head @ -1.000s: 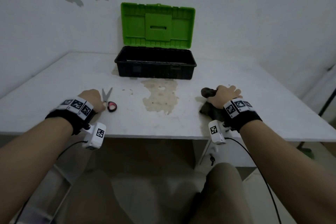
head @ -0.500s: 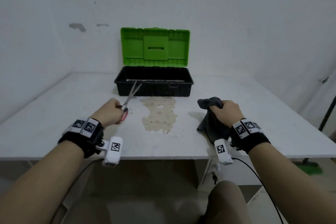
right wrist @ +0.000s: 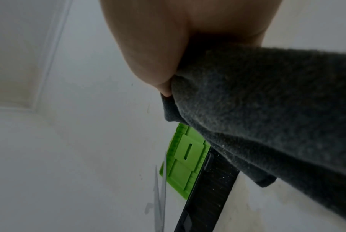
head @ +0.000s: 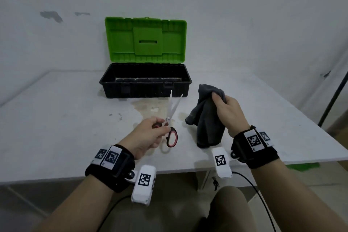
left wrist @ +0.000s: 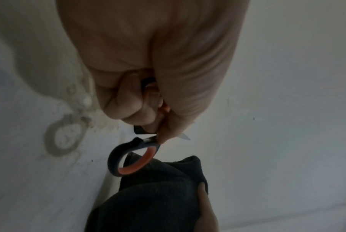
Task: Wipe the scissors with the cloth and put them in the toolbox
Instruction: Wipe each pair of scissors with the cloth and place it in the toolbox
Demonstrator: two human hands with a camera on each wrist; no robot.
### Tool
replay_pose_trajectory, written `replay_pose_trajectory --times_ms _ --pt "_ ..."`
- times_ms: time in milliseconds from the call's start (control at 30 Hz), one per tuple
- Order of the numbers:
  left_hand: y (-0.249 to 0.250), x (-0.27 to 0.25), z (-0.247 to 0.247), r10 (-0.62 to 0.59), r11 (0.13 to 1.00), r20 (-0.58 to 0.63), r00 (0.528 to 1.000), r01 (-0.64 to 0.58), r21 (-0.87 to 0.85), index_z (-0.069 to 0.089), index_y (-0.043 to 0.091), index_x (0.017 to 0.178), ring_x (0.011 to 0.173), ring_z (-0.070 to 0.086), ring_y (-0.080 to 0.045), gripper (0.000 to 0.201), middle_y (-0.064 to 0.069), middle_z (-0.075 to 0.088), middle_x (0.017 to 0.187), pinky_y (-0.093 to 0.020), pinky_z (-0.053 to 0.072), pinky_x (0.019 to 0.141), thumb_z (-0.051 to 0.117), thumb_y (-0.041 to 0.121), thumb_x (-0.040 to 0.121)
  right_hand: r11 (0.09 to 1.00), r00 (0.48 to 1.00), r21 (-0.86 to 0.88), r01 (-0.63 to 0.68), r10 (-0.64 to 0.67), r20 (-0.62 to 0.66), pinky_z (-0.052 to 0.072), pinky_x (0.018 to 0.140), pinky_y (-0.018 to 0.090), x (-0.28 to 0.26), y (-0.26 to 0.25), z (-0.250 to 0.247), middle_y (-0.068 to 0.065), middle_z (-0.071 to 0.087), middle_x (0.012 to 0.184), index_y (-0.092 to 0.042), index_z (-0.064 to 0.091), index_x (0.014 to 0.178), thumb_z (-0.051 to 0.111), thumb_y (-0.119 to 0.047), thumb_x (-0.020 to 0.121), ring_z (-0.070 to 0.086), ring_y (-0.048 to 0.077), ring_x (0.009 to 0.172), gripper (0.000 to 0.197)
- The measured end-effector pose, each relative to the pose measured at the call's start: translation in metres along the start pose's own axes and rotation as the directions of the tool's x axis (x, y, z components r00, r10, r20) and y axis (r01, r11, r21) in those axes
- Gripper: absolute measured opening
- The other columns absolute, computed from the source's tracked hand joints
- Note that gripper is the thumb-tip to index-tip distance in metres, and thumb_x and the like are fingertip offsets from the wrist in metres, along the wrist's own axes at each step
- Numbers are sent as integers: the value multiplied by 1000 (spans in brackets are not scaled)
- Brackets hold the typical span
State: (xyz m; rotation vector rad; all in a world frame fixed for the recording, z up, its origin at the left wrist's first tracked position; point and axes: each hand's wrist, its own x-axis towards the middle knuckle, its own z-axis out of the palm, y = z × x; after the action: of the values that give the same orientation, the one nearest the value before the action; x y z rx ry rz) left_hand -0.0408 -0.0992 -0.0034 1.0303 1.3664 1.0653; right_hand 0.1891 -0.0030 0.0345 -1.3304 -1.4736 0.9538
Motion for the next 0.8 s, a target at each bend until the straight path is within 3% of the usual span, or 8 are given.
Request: replay_pose_trajectory --times_ms 133,267,367,500,567,700,800 --pt "-2 -1 -2 -4 998 29 1000 2 64 68 10 105 46 27 -9 17 6 40 53 -24 17 44 71 19 91 999 999 35 18 -19 26 53 78 29 -8 -1 5 0 72 93 -17 68 93 54 -39 94 67 12 89 26" --pt "-5 -2 -6 -19 999 71 997 15 53 71 15 104 48 23 -10 21 7 37 54 -30 11 50 72 30 90 997 997 13 70 -70 14 49 82 27 -10 6 8 -6 67 99 -19 62 104 55 -35 94 63 8 94 20" --pt "-6 1 -7 -28 999 80 996 26 26 73 15 105 50 20 -11 25 7 33 56 -32 9 53 62 36 97 996 998 -66 64 -62 21 51 78 32 -12 12 7 -3 68 89 -17 64 92 51 -41 94 64 13 87 27" --pt "-9 2 -1 -27 999 81 996 24 29 76 19 88 48 20 -10 24 5 33 57 -29 10 49 60 35 98 988 999 -149 50 -49 10 50 69 35 -15 18 8 1 66 73 -11 61 75 50 -46 94 63 21 74 41" --pt "-10 2 3 -29 999 61 998 27 34 73 19 82 46 20 -10 26 5 34 56 -25 11 45 63 38 96 990 997 -125 72 -73 -11 48 66 33 -17 19 10 -1 63 74 -11 59 81 50 -41 95 61 20 74 34" --pt "-11 -2 7 -71 997 52 996 69 22 68 13 93 45 22 -10 29 7 35 55 -22 14 44 66 42 93 999 999 0 45 -45 -4 46 68 25 -29 13 14 -5 62 94 -26 51 111 45 -28 98 62 11 89 15" --pt "-12 -6 6 -102 995 69 992 101 26 68 16 96 47 23 -10 20 6 36 56 -24 15 46 72 35 90 994 998 107 7 -13 56 54 72 31 -40 10 16 -4 68 92 -30 56 109 46 -20 96 67 14 87 19"
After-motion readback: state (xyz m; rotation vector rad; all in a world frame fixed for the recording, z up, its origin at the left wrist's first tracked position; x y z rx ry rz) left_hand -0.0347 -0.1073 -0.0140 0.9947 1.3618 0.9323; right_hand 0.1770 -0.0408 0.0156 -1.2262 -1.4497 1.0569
